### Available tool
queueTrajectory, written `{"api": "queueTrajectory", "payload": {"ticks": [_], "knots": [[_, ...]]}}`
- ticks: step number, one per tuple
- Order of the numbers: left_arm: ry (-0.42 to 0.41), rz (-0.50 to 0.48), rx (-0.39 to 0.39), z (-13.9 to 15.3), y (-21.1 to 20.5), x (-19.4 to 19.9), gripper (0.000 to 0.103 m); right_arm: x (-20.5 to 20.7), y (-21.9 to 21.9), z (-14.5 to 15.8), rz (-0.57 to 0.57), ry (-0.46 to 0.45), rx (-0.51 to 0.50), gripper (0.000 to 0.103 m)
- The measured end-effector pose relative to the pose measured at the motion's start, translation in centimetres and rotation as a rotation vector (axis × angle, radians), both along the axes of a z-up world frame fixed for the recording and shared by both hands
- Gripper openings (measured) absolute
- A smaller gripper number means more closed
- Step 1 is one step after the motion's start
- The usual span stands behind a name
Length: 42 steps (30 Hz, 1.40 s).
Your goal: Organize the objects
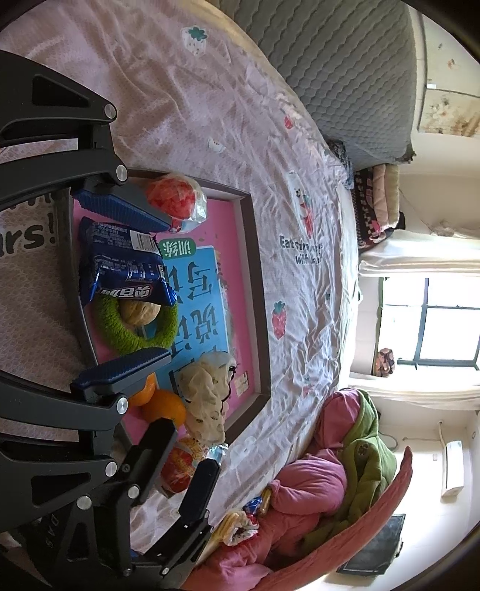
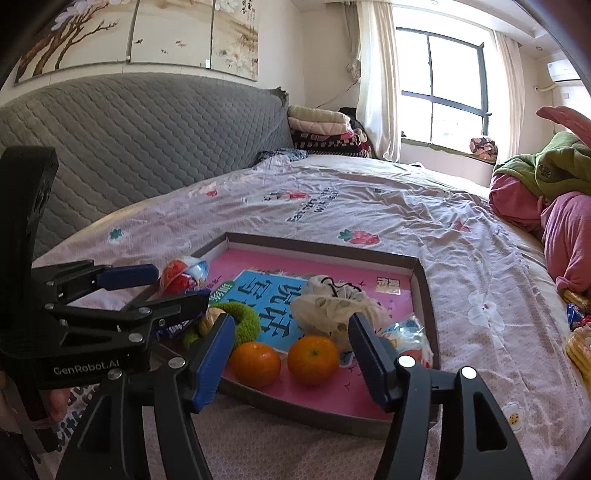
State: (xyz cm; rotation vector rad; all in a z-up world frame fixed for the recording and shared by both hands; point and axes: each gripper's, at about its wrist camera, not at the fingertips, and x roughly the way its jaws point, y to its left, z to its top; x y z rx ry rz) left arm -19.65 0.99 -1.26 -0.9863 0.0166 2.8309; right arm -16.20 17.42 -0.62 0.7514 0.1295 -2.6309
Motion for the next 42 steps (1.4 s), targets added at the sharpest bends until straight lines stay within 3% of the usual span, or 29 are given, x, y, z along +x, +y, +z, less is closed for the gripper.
{"api": "queueTrajectory", "payload": {"ticks": [11,15,33,42], "knots": [[0.001,0.059,0.014,0.4,-0.9,0.4,0.073,0.2,0.2,0.7,-0.003,0.022,-0.012,0.067],[0.005,0.077,0.005,0.5,-1.0,0.4,0.074,0.4,0.2,0.6,-0.009,0.031,-0.005,0.081],[-0.028,0.157,-0.022,1.2,-1.1,1.8,0.074,1.4,1.1,2.0,-0.045,0.069,-0.035,0.081],[-0.047,0.145,-0.008,1.2,-0.8,3.3,0.074,3.5,2.0,2.9,-0.075,0.077,-0.059,0.081]]}}
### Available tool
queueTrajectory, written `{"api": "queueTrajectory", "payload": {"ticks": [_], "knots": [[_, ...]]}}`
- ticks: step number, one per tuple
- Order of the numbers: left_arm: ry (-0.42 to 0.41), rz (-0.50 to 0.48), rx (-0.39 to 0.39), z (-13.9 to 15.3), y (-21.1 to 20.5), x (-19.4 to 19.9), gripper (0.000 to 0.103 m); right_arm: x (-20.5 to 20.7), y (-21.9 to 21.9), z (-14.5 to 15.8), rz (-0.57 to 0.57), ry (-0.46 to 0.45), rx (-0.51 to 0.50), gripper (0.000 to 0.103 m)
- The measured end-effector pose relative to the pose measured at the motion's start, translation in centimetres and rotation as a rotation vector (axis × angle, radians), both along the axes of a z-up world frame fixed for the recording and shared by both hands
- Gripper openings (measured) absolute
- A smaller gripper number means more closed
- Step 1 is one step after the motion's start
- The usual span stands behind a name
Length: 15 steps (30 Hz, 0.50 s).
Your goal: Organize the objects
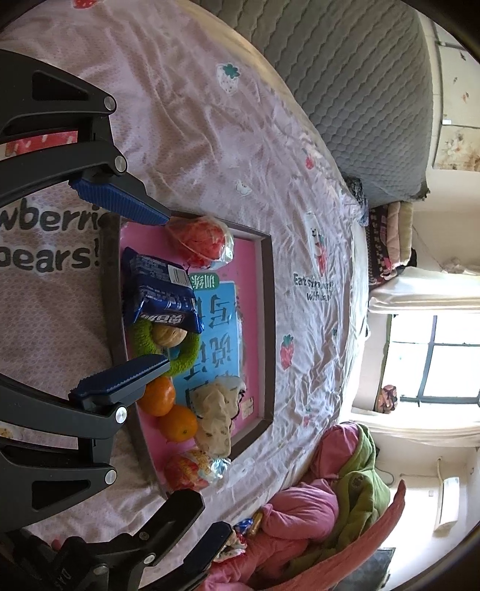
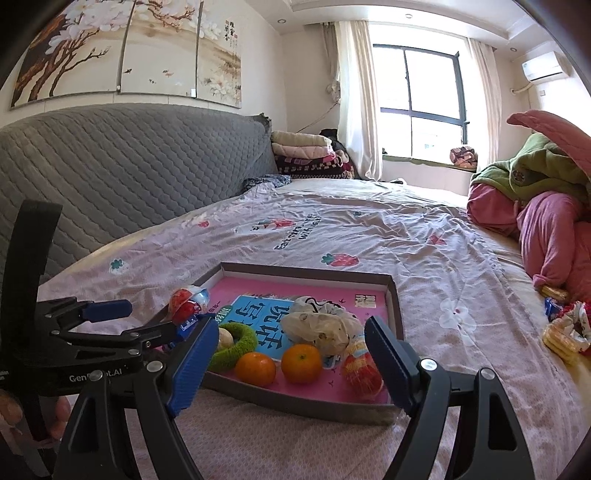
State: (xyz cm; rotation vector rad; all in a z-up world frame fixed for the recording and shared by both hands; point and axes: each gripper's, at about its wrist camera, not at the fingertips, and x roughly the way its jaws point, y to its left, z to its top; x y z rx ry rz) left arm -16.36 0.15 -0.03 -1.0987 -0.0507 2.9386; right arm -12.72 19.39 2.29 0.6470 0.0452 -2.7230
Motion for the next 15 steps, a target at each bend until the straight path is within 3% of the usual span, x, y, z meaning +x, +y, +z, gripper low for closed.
{"api": "queueTrajectory", "payload": {"ticks": [7,15], "knots": [[0.007,-0.025,-0.021,0.4,0.5,1.7,0.074,1.5,0.4,1.1,-0.027,0.023,-0.012,0.081],[0.029,-0.033,0.013,1.4,0.2,3.6,0.074,3.1,0.5,1.3,-0.047,0.017,-0.015,0.081]]}}
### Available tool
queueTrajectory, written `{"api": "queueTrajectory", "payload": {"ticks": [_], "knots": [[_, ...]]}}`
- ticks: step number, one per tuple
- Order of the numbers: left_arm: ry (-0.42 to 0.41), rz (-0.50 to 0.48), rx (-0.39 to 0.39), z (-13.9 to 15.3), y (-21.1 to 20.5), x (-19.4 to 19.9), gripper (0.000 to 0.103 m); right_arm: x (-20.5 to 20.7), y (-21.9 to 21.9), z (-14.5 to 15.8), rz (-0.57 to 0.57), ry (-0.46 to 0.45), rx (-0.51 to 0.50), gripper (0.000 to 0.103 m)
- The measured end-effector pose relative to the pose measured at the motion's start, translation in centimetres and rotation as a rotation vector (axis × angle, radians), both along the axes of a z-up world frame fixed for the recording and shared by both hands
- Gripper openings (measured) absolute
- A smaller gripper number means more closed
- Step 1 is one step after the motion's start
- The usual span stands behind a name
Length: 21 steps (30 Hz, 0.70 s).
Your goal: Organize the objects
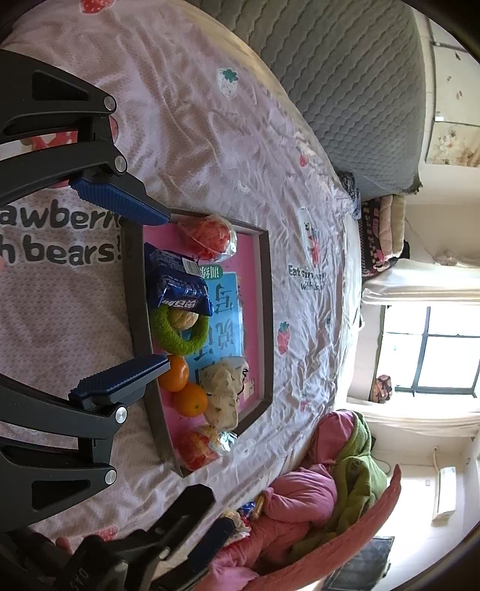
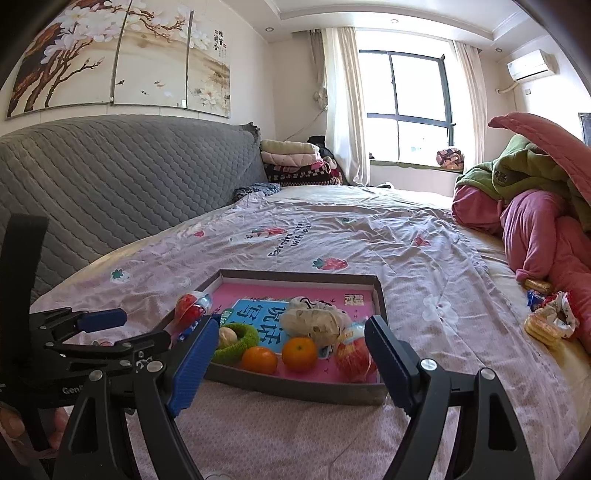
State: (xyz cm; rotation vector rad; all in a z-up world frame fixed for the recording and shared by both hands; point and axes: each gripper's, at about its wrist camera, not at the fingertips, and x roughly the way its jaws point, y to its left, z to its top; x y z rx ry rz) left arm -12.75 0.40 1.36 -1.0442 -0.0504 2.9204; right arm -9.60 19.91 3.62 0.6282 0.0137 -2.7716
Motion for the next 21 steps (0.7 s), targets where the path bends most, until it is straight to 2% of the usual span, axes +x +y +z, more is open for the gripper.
{"api": "queueTrajectory", "payload": {"ticks": [7,15,21], "knots": [[0.009,0.006,0.015,0.9,-0.4,1.5,0.074,1.4,-0.4,0.5,-0.007,0.003,0.001,0.081],[0.039,0.003,-0.019,1.7,-0.3,3.3,0.074,2.4,-1.0,0.2,-0.011,-0.025,0.013,0.081],[0.019,-0.007,-0.006,1.5,-0.6,4.2,0.074,3.3,-1.2,0.1,-0.021,-0.031,0.015,0.081]]}}
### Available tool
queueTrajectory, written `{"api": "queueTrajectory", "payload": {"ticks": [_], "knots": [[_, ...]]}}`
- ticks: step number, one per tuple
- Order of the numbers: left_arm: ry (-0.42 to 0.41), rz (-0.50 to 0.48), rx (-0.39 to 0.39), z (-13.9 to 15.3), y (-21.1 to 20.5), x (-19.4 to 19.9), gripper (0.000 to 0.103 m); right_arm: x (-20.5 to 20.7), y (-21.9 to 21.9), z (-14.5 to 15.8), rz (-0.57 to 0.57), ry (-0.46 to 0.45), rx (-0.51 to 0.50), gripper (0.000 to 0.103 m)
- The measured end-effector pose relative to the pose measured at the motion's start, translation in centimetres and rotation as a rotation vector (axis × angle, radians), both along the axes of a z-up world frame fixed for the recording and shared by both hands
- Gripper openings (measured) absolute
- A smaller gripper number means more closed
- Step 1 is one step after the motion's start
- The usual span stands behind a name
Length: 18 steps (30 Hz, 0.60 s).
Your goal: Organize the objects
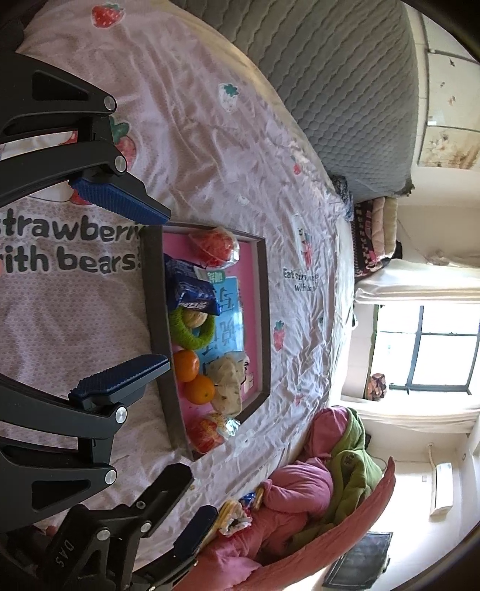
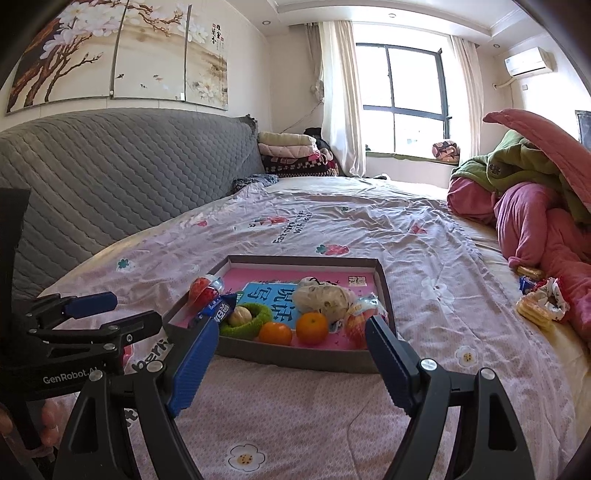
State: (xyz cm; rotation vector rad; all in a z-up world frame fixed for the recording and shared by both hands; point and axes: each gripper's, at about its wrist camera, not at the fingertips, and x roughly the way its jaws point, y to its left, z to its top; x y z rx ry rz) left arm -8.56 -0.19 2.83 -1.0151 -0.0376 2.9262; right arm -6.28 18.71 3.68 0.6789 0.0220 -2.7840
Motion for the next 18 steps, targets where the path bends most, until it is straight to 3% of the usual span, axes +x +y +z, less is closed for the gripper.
{"api": "queueTrajectory", "payload": {"ticks": [18], "knots": [[0.026,-0.010,-0.020,-0.7,0.5,1.4,0.074,1.5,0.8,0.2,-0.031,-0.006,-0.023,0.081]]}}
